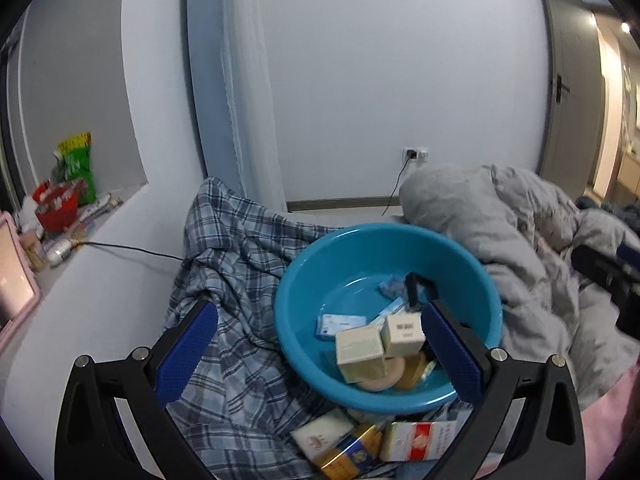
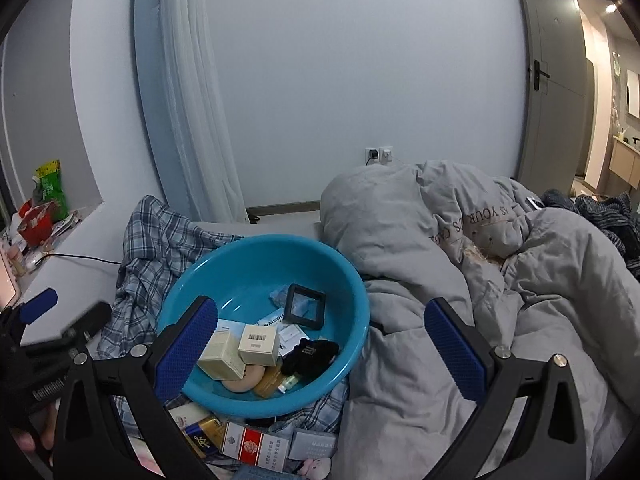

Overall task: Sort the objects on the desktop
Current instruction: 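Lower both tools toward the boxes lying beside the blue basin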

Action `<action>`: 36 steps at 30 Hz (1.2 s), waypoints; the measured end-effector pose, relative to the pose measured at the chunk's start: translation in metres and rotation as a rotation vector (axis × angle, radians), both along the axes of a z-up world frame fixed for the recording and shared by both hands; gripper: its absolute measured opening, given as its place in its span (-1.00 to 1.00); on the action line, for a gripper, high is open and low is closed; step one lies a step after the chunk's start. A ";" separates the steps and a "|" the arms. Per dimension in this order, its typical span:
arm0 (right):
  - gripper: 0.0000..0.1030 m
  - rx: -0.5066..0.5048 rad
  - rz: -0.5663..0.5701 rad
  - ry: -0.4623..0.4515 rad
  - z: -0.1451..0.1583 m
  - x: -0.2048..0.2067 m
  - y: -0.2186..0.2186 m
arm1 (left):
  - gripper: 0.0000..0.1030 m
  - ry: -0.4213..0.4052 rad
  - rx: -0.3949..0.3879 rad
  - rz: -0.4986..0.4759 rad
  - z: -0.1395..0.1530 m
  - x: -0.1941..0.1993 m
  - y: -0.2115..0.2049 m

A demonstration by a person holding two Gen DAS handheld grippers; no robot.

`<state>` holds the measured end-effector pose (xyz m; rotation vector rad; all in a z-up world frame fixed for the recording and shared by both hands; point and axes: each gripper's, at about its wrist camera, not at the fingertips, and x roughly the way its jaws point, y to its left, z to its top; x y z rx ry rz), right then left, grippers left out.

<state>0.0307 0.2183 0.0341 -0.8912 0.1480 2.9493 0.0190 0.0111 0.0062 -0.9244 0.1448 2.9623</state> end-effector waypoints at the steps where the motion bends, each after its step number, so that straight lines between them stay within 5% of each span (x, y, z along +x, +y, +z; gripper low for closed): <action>1: 1.00 0.000 0.000 -0.003 -0.001 0.001 -0.002 | 1.00 0.005 -0.010 0.006 -0.001 0.004 0.001; 15: 1.00 0.023 0.027 -0.027 -0.011 0.029 -0.016 | 1.00 -0.062 0.014 0.010 -0.014 0.041 -0.008; 23: 1.00 -0.019 0.079 -0.132 -0.035 0.018 -0.019 | 1.00 -0.117 -0.008 0.009 -0.036 0.042 -0.008; 27: 1.00 -0.032 0.089 -0.171 -0.050 0.014 -0.022 | 1.00 -0.100 0.051 -0.024 -0.049 0.039 -0.006; 36: 1.00 -0.028 0.066 -0.254 -0.083 0.000 -0.017 | 1.00 -0.260 0.180 -0.088 -0.113 0.017 0.000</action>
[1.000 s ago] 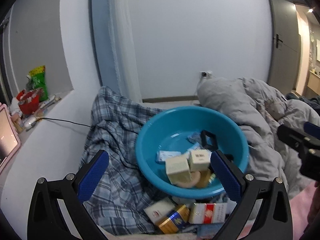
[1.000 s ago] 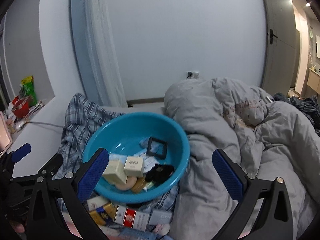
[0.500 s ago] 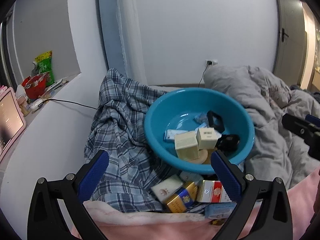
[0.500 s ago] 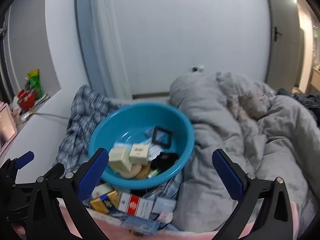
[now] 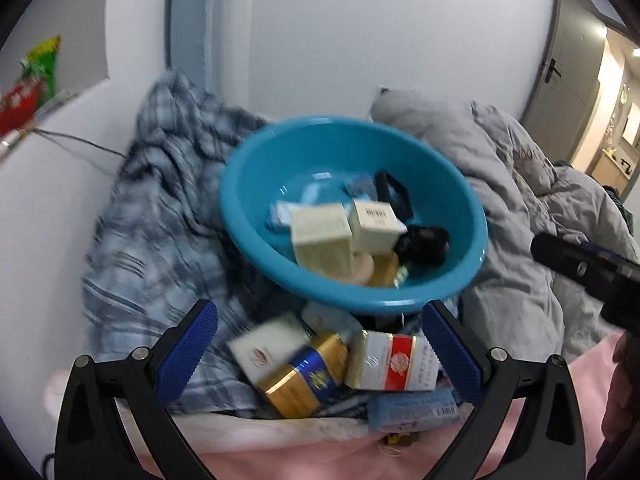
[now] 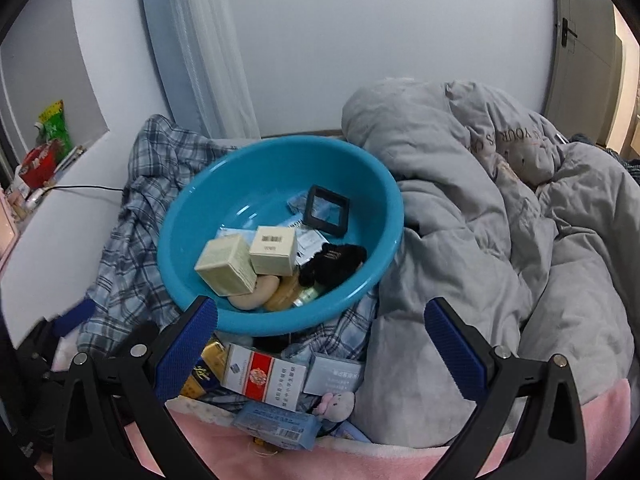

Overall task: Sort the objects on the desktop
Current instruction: 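Lower both tools toward the boxes lying beside the blue basin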

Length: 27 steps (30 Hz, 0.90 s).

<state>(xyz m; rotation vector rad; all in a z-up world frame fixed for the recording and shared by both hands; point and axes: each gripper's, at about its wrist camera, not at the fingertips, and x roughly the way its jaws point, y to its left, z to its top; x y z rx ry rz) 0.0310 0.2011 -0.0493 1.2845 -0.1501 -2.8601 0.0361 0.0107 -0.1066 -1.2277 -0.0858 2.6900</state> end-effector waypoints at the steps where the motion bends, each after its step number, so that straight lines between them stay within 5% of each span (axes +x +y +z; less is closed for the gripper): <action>1: 1.00 0.002 -0.005 -0.001 -0.001 -0.001 0.001 | 1.00 -0.006 -0.005 -0.007 -0.005 -0.001 0.002; 17: 1.00 -0.004 -0.037 -0.103 -0.039 -0.018 0.029 | 1.00 -0.114 -0.116 -0.179 -0.059 -0.001 0.062; 20: 0.70 -0.062 -0.018 -0.111 -0.044 -0.018 0.033 | 1.00 -0.135 -0.080 -0.213 -0.072 -0.004 0.072; 23: 0.62 -0.158 -0.037 -0.119 -0.049 -0.019 0.041 | 1.00 -0.190 -0.086 -0.233 -0.086 -0.011 0.083; 27: 0.58 -0.107 -0.028 -0.114 -0.048 -0.018 0.038 | 1.00 -0.183 -0.137 -0.202 -0.097 -0.017 0.087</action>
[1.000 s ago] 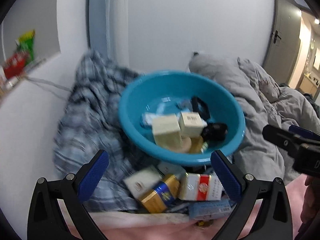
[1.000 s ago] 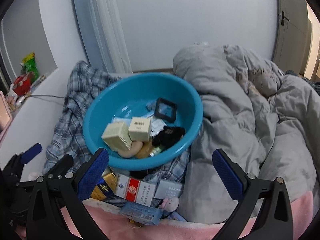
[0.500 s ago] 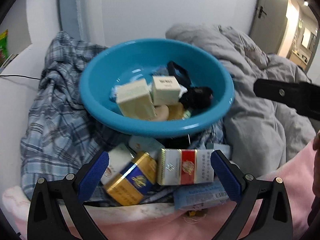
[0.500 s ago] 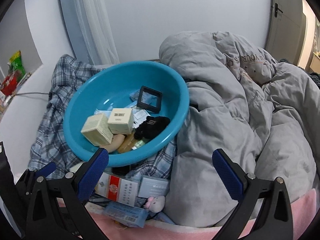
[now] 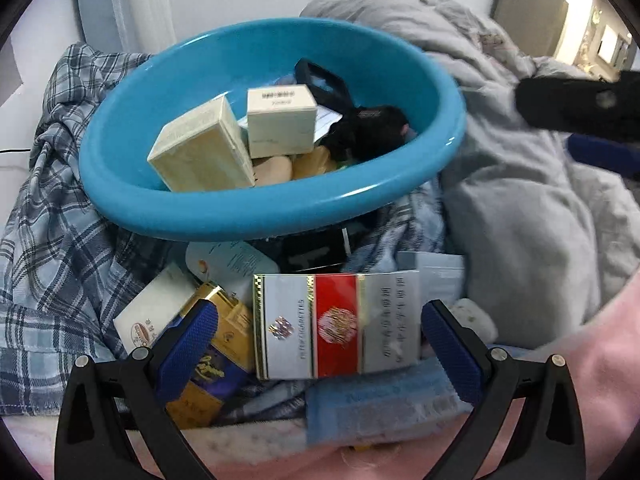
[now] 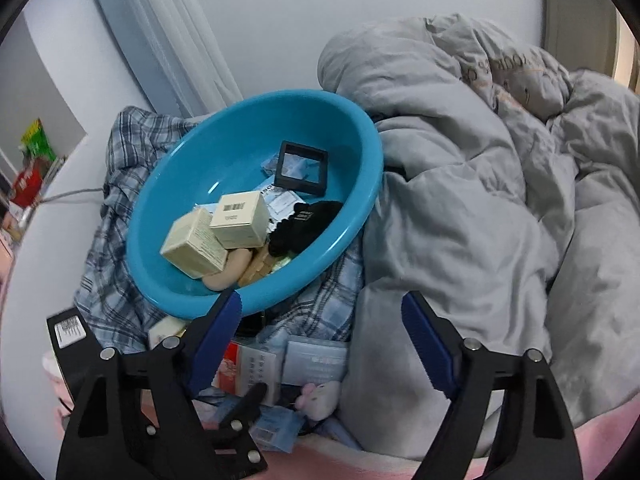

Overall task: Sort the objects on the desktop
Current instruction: 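Lower both tools toward the boxes lying beside the blue basin, then grasp the red-and-white cigarette pack with the left gripper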

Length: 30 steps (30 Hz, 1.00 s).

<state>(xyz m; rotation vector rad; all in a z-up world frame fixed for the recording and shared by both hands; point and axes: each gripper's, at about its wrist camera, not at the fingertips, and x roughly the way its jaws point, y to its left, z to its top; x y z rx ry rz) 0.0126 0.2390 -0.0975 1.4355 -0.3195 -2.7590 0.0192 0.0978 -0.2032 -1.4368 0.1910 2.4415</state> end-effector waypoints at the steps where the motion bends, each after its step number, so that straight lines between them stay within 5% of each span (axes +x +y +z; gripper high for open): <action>1: 0.58 -0.002 0.003 0.002 0.000 0.000 0.000 | 1.00 -0.011 0.000 0.004 -0.003 -0.002 0.000; 16: 0.58 -0.047 -0.016 -0.040 -0.013 -0.004 0.014 | 1.00 -0.055 -0.052 -0.006 -0.022 -0.004 0.013; 30: 0.58 -0.036 0.006 -0.062 -0.019 -0.005 0.008 | 0.76 -0.039 0.090 0.004 0.002 0.007 -0.013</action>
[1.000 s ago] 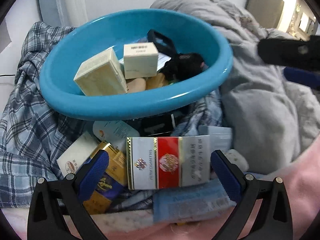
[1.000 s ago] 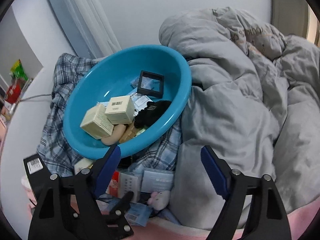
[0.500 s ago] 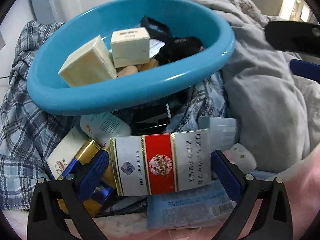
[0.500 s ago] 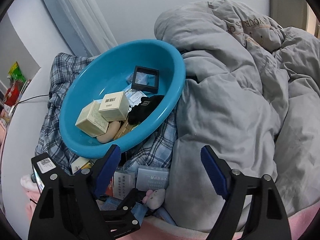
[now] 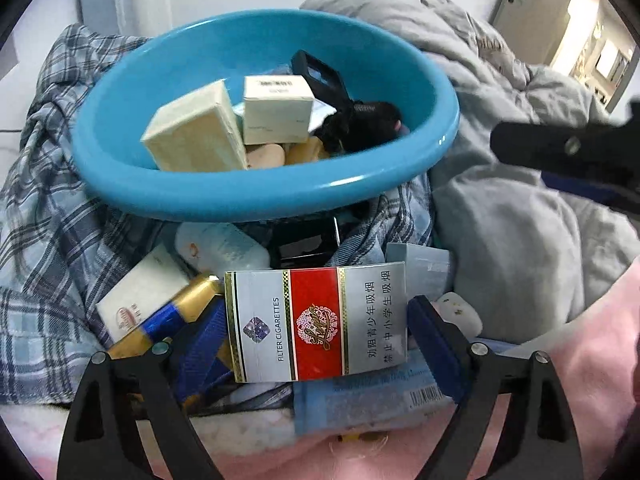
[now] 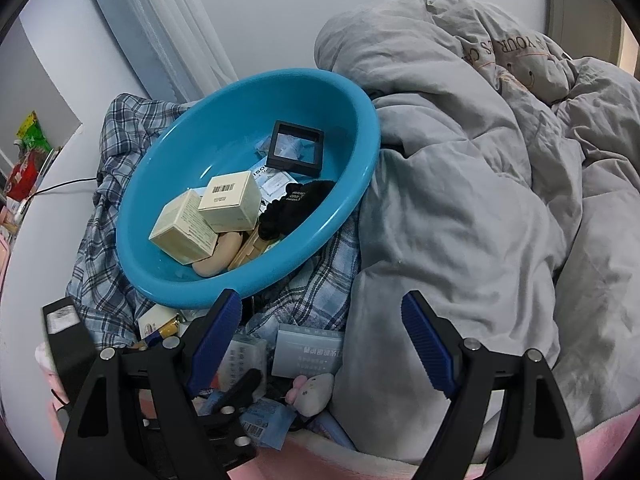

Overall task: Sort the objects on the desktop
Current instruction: 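Grasp the red-and-white cigarette pack with the left gripper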

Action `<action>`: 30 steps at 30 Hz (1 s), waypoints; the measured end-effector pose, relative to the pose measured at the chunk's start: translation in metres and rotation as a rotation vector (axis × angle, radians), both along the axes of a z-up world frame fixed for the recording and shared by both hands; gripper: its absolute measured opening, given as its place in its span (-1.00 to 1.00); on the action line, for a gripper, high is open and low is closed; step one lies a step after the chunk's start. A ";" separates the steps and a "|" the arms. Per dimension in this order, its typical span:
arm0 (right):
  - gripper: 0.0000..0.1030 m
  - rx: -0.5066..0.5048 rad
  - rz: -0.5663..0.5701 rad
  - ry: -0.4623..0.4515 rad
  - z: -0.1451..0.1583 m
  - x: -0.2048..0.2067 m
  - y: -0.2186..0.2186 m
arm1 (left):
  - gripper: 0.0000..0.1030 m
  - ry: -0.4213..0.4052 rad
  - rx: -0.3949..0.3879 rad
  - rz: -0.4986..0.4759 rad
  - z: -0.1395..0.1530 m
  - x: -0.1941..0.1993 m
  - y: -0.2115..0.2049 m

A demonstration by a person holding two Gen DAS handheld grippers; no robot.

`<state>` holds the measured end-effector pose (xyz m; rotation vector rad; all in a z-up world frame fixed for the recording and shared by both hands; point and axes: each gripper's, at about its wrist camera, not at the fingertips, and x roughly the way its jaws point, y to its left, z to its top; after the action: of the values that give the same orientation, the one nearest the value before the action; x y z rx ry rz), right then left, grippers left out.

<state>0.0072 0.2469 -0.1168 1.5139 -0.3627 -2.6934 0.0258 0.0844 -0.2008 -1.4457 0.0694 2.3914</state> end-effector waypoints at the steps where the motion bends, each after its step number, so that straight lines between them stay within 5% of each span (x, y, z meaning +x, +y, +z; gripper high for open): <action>1: 0.58 0.001 -0.001 0.000 0.000 0.000 0.000 | 0.76 0.004 0.010 0.013 0.004 -0.002 -0.006; 4: 0.58 0.003 0.002 -0.003 -0.001 0.000 -0.001 | 0.75 0.055 0.039 0.053 0.023 0.005 -0.019; 9: 0.58 0.046 0.077 -0.067 -0.013 -0.002 -0.018 | 0.76 0.208 -0.059 0.110 0.052 0.004 -0.034; 17: 0.58 0.015 0.192 -0.156 -0.046 -0.005 -0.047 | 0.76 0.093 0.002 0.126 0.032 -0.004 -0.050; 21: 0.37 -0.152 0.177 -0.278 -0.080 -0.012 -0.038 | 0.76 0.057 0.002 0.142 0.024 -0.005 -0.053; 25: 0.33 -0.093 0.139 -0.293 -0.090 -0.012 -0.034 | 0.76 0.081 -0.048 0.160 0.023 -0.004 -0.055; 30: 0.29 -0.020 0.115 -0.293 -0.093 -0.011 -0.035 | 0.75 0.054 -0.013 0.158 0.020 -0.006 -0.058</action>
<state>-0.0042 0.2118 -0.2097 1.8647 -0.2982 -2.3772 0.0198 0.0265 -0.1807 -1.4415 -0.0171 2.5607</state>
